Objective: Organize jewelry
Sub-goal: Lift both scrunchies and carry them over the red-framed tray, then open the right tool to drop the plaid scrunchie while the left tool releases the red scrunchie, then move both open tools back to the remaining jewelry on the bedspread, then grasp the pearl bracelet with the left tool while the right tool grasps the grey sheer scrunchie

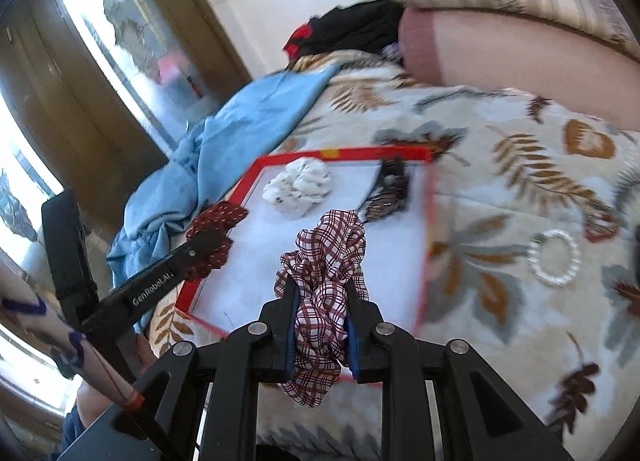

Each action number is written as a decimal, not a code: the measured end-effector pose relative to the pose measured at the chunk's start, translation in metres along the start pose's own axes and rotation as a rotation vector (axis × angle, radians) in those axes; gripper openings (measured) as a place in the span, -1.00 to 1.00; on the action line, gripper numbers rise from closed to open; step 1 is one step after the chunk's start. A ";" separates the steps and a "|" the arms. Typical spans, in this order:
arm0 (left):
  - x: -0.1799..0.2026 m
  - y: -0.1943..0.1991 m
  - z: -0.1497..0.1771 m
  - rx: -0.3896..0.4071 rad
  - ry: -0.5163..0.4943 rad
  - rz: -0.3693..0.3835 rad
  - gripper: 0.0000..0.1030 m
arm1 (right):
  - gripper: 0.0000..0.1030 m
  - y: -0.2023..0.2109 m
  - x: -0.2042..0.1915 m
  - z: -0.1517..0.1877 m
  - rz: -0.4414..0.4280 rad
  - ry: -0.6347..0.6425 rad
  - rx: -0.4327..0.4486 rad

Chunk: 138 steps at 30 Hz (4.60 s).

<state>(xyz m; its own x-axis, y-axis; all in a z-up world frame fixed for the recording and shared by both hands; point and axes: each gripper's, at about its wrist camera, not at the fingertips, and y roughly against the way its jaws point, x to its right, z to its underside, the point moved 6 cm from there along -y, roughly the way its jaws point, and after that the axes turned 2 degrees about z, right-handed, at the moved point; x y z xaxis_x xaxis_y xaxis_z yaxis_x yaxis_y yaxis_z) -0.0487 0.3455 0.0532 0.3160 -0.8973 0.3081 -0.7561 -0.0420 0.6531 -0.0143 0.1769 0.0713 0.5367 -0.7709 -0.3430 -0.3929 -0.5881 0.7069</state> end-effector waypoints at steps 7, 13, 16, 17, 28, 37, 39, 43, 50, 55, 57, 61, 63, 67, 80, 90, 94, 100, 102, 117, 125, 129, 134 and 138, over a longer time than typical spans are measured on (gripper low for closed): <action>-0.015 -0.023 -0.005 -0.046 -0.004 -0.020 -0.74 | -0.56 -0.055 -0.011 -0.012 0.019 0.023 -0.067; -0.025 -0.037 -0.008 -0.073 -0.008 -0.027 -0.73 | -0.56 -0.083 -0.012 -0.017 0.026 0.024 -0.097; -0.027 -0.042 -0.007 -0.081 -0.004 -0.024 -0.72 | -0.56 -0.093 -0.009 -0.019 0.027 0.008 -0.106; -0.026 -0.043 -0.007 -0.082 -0.005 -0.022 -0.72 | -0.56 -0.095 -0.008 -0.019 0.031 0.006 -0.107; -0.028 -0.052 -0.009 -0.086 -0.007 -0.028 -0.71 | -0.54 -0.107 -0.007 -0.022 0.046 -0.004 -0.112; -0.023 -0.054 -0.008 -0.073 -0.037 -0.031 -0.48 | -0.45 -0.115 -0.001 -0.022 0.060 -0.027 -0.117; -0.023 -0.053 -0.008 -0.071 -0.033 -0.028 -0.45 | -0.40 -0.114 0.001 -0.022 0.059 -0.040 -0.118; -0.024 -0.050 -0.009 -0.065 -0.026 -0.024 -0.39 | -0.25 -0.112 0.002 -0.022 0.050 -0.050 -0.115; -0.023 -0.036 -0.009 -0.040 -0.015 -0.017 -0.23 | -0.17 -0.098 -0.001 -0.023 0.034 -0.064 -0.098; -0.017 -0.025 -0.010 -0.026 -0.016 -0.013 -0.22 | -0.17 -0.079 -0.001 -0.022 0.022 -0.078 -0.073; -0.014 -0.019 -0.010 -0.018 -0.019 -0.008 -0.21 | -0.17 -0.067 0.001 -0.021 0.010 -0.089 -0.058; -0.001 -0.005 -0.008 0.002 -0.032 0.008 -0.13 | -0.17 -0.041 0.008 -0.014 -0.015 -0.111 -0.028; 0.010 0.000 -0.006 0.007 -0.051 0.020 -0.11 | -0.07 -0.026 0.017 -0.005 -0.015 -0.128 -0.017; 0.040 0.007 0.002 0.007 -0.101 0.054 -0.07 | 0.02 0.004 0.048 0.013 0.011 -0.172 0.008; 0.184 -0.004 0.086 -0.146 -0.358 0.212 0.04 | 0.02 0.087 0.213 0.090 0.272 -0.416 0.066; 0.232 -0.031 0.159 -0.300 -0.485 0.217 0.04 | 0.01 0.094 0.254 0.120 0.302 -0.512 0.085; 0.229 -0.042 0.170 -0.338 -0.494 0.198 0.04 | 0.02 0.092 0.255 0.121 0.295 -0.522 0.096; 0.238 -0.044 0.169 -0.330 -0.532 0.182 0.12 | 0.04 0.100 0.261 0.124 0.224 -0.586 0.118; 0.247 -0.047 0.164 -0.327 -0.539 0.187 0.12 | 0.04 0.107 0.260 0.122 0.231 -0.591 0.146; 0.338 -0.151 0.129 -0.306 -0.775 0.094 -0.40 | 0.04 0.147 0.296 0.120 0.234 -0.732 0.286; 0.324 -0.131 0.144 -0.309 -0.679 0.182 -0.82 | 0.19 0.161 0.315 0.118 0.283 -0.767 0.331; 0.299 -0.099 0.160 -0.318 -0.583 0.248 -0.82 | 0.31 0.165 0.332 0.113 0.310 -0.796 0.338; 0.291 -0.082 0.166 -0.281 -0.564 0.269 -0.82 | 0.48 0.157 0.349 0.089 0.300 -0.795 0.337; 0.287 -0.085 0.166 -0.276 -0.545 0.288 -0.82 | 0.57 0.139 0.373 0.070 0.307 -0.821 0.316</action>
<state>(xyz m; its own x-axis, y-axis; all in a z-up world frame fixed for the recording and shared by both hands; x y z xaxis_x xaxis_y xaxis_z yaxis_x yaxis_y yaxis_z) 0.0112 0.0191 -0.0286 -0.2652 -0.9523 0.1510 -0.5698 0.2811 0.7722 0.0790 -0.2098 -0.0016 -0.2732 -0.7643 -0.5841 -0.6799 -0.2761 0.6793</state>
